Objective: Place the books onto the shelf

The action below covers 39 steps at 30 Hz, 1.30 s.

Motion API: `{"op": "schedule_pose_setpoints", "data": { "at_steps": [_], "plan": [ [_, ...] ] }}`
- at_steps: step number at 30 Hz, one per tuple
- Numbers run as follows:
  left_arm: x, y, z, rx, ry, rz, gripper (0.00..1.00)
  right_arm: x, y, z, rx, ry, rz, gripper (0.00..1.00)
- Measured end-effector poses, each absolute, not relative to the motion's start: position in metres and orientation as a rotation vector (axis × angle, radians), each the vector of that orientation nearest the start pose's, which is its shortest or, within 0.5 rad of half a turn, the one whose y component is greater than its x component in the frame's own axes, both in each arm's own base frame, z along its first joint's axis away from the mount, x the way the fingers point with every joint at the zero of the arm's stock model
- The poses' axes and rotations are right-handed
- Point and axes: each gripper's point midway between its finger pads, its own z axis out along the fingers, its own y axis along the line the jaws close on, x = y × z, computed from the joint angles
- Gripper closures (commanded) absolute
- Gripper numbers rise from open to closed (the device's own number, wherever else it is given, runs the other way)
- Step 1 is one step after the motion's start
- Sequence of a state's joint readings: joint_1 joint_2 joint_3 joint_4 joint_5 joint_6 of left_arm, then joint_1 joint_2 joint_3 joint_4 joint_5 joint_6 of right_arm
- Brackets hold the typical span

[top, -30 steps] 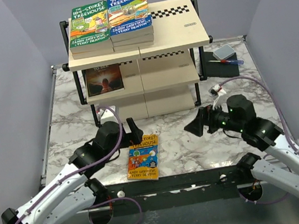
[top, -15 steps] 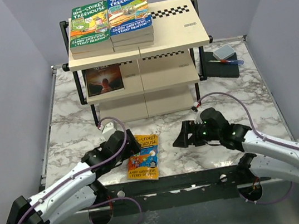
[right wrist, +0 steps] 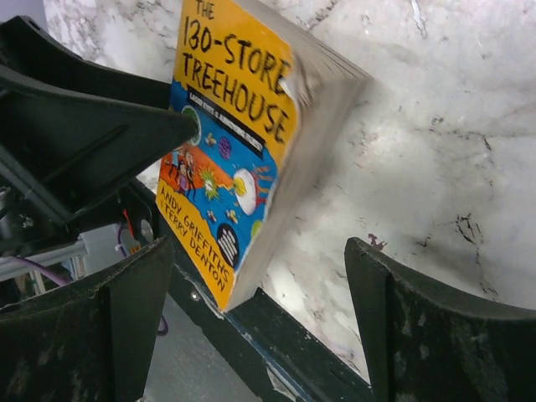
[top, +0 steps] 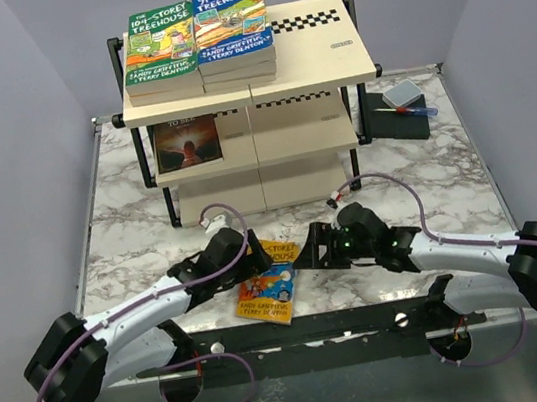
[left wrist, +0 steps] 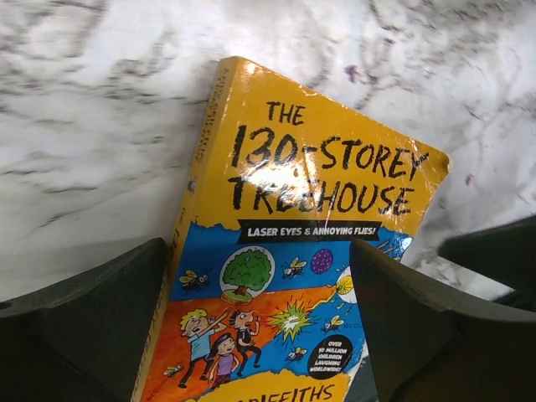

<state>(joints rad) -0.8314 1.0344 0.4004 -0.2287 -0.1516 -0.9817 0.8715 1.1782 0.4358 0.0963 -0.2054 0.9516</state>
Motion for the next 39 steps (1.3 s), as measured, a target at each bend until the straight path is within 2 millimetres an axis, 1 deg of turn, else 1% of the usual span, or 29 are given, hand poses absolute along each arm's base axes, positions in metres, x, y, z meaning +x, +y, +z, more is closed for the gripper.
{"op": "schedule_pose_setpoints", "data": {
  "at_steps": [4, 7, 10, 13, 17, 23, 25, 27, 30, 34, 35, 36, 38, 39],
  "plan": [
    [0.173, -0.230, 0.041, -0.186, 2.507, -0.744, 0.10, 0.149, 0.284, 0.065, 0.031, 2.512, 1.122, 0.14],
    [0.166, -0.253, 0.043, -0.113, 2.514, -0.821, 0.10, 0.150, 0.280, 0.059, 0.082, 2.527, 1.092, 0.16],
    [0.162, -0.268, 0.044, -0.064, 2.515, -0.858, 0.10, 0.150, 0.271, 0.051, 0.140, 2.552, 1.032, 0.17],
    [0.158, -0.280, 0.044, -0.035, 2.512, -0.895, 0.10, 0.145, 0.258, 0.042, 0.200, 2.577, 0.984, 0.20],
    [0.156, -0.288, 0.045, -0.017, 2.503, -0.926, 0.10, 0.142, 0.248, 0.039, 0.269, 2.579, 0.961, 0.29],
    [0.154, -0.292, 0.046, -0.010, 2.498, -0.943, 0.10, 0.141, 0.241, 0.035, 0.340, 2.585, 0.934, 0.30],
    [0.154, -0.292, 0.046, -0.010, 2.497, -0.947, 0.09, 0.142, 0.240, 0.035, 0.361, 2.582, 0.926, 0.34],
    [0.152, -0.292, 0.046, -0.006, 2.494, -0.955, 0.09, 0.142, 0.237, 0.033, 0.381, 2.578, 0.918, 0.39],
    [0.149, -0.291, 0.046, 0.000, 2.493, -0.965, 0.09, 0.141, 0.233, 0.030, 0.407, 2.574, 0.914, 0.52],
    [0.148, -0.290, 0.047, 0.003, 2.490, -0.975, 0.12, 0.140, 0.230, 0.022, 0.440, 2.584, 0.885, 0.65],
    [0.147, -0.290, 0.046, 0.006, 2.491, -0.976, 0.12, 0.141, 0.229, 0.020, 0.446, 2.588, 0.879, 0.70],
    [0.147, -0.289, 0.046, 0.009, 2.490, -0.976, 0.13, 0.141, 0.230, 0.019, 0.450, 2.589, 0.876, 0.76],
    [0.146, -0.288, 0.045, 0.016, 2.489, -0.973, 0.14, 0.142, 0.230, 0.017, 0.459, 2.593, 0.870, 0.93],
    [0.146, -0.287, 0.045, 0.019, 2.487, -0.972, 0.14, 0.143, 0.231, 0.017, 0.465, 2.590, 0.874, 0.99]
  ]
}}
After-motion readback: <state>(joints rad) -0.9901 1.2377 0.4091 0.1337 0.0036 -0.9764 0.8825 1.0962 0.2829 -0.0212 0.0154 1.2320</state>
